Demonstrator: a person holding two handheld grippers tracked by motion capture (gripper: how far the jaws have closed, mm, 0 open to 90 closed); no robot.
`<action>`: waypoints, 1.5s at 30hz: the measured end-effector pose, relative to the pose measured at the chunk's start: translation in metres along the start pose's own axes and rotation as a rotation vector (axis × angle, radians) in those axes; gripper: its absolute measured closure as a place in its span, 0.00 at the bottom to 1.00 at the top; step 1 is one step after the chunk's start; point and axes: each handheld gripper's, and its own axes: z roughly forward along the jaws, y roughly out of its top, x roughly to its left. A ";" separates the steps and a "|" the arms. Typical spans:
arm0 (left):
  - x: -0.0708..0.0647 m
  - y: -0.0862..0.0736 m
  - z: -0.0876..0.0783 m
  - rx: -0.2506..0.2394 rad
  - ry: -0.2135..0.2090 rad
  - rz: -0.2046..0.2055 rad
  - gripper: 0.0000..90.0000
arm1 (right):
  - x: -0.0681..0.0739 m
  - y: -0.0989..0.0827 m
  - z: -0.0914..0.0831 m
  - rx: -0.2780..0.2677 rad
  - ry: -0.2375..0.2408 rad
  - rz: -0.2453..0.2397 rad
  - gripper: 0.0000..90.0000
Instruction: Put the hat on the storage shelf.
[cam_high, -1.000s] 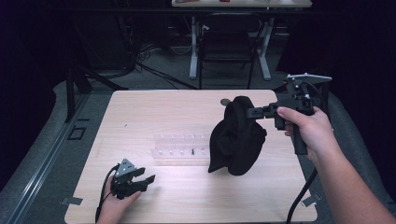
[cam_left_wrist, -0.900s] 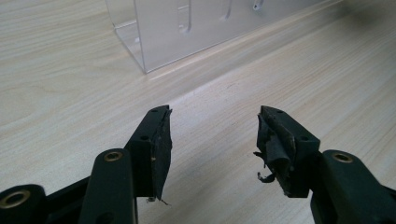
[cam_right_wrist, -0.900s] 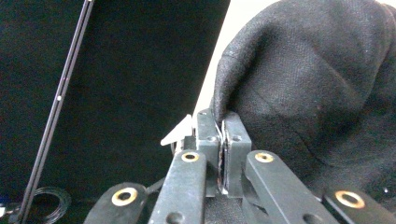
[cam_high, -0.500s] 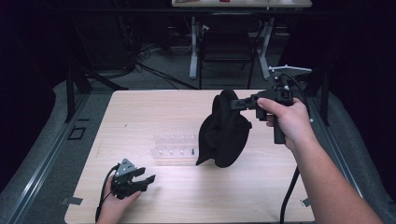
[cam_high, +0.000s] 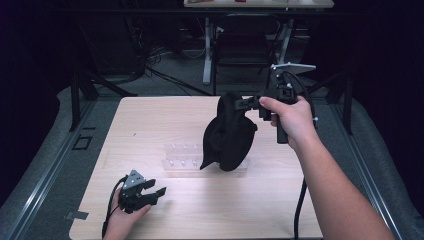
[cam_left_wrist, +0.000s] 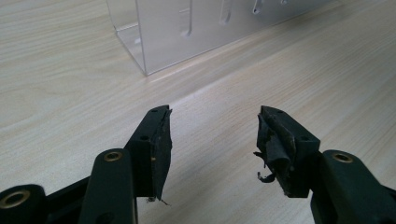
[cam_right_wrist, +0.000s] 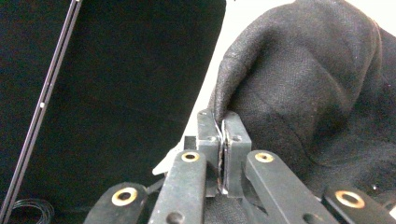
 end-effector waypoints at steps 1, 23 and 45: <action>0.000 0.000 0.000 0.000 0.000 0.000 0.50 | 0.000 0.001 0.000 -0.004 -0.001 0.000 0.98; -0.015 0.015 -0.005 -0.065 -0.025 0.040 0.51 | -0.018 0.008 0.022 -0.014 0.044 0.029 0.98; -0.051 0.088 0.003 -0.118 -0.099 0.140 0.63 | -0.011 0.007 0.048 -0.023 0.125 0.039 0.97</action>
